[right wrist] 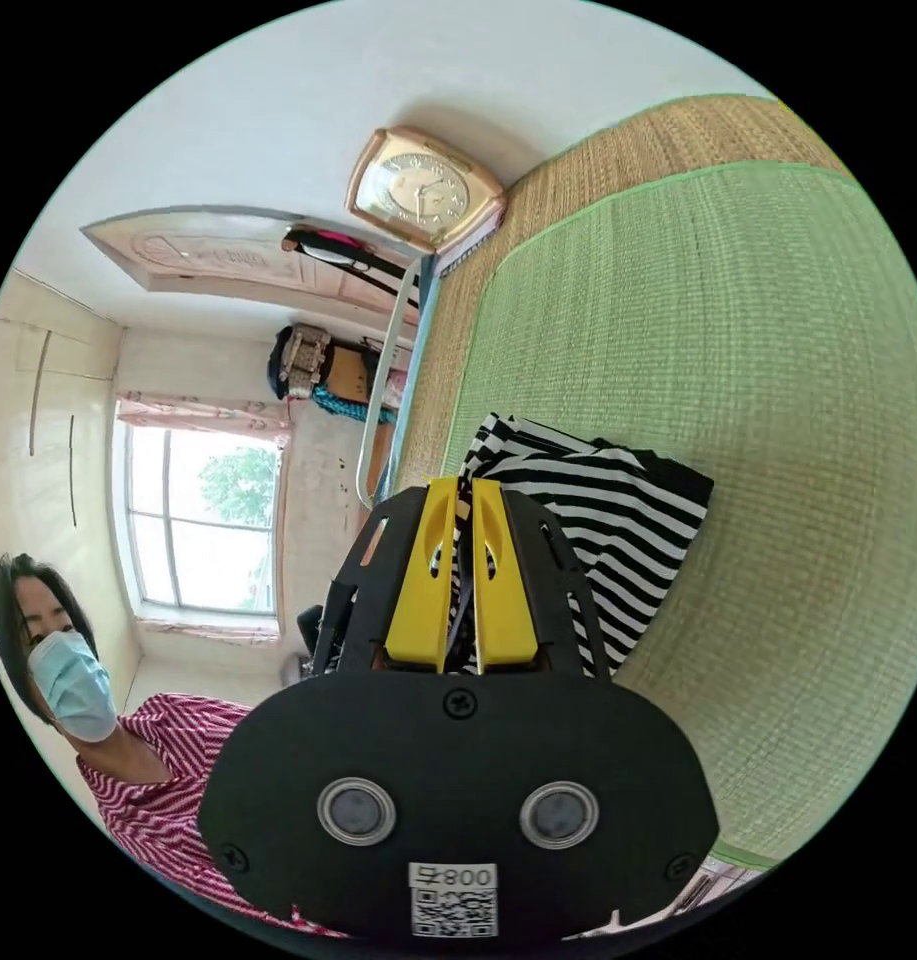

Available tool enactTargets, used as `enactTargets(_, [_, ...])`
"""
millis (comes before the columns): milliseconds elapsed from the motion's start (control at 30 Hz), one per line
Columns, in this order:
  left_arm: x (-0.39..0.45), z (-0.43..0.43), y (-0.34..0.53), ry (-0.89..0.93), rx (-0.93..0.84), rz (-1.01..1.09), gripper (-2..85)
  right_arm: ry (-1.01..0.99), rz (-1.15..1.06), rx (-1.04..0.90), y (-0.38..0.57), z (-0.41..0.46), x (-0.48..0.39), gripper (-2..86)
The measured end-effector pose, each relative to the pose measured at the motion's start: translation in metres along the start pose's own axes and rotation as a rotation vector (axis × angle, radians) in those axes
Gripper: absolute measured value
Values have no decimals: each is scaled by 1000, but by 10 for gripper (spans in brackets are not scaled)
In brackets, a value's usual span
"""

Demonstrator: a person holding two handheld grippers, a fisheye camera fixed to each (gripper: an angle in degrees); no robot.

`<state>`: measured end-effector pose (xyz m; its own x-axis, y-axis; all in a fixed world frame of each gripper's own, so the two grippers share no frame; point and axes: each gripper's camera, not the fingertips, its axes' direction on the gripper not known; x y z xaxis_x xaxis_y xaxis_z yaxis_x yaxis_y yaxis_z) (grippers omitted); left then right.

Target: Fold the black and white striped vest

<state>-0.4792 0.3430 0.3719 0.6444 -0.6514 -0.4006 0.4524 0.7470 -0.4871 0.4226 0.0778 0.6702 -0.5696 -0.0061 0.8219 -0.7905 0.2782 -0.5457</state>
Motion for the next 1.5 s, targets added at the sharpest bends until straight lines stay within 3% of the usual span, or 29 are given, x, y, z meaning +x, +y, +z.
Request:
enactTargets(200, [-49,-40,-6,59,20,-145,7,36,55,-73,-10,78,14,20])
enactTargets(667, [-91,-108,-13,95,52,-258,9,99,92,-172,-23,180,38,21])
enactTargets(833, [-73,-128,-15,38,92,-141,40,100,111,-182,-19,193,51,22])
enactTargets(967, [-33,-129,-30,-177,22,81,90,95,123,-183,-14,201,63,23])
enactTargets(1100, [-11,-107,-44,-354,-107,185,59,99,126,-183,-9,206,68,24])
enactTargets(1267, [-17,-123,-45,-325,-63,123,16,102,113,-196,-5,212,72,26])
enactTargets(1500, [-38,-161,-33,-263,30,20,28,49,87,-218,-1,221,74,30])
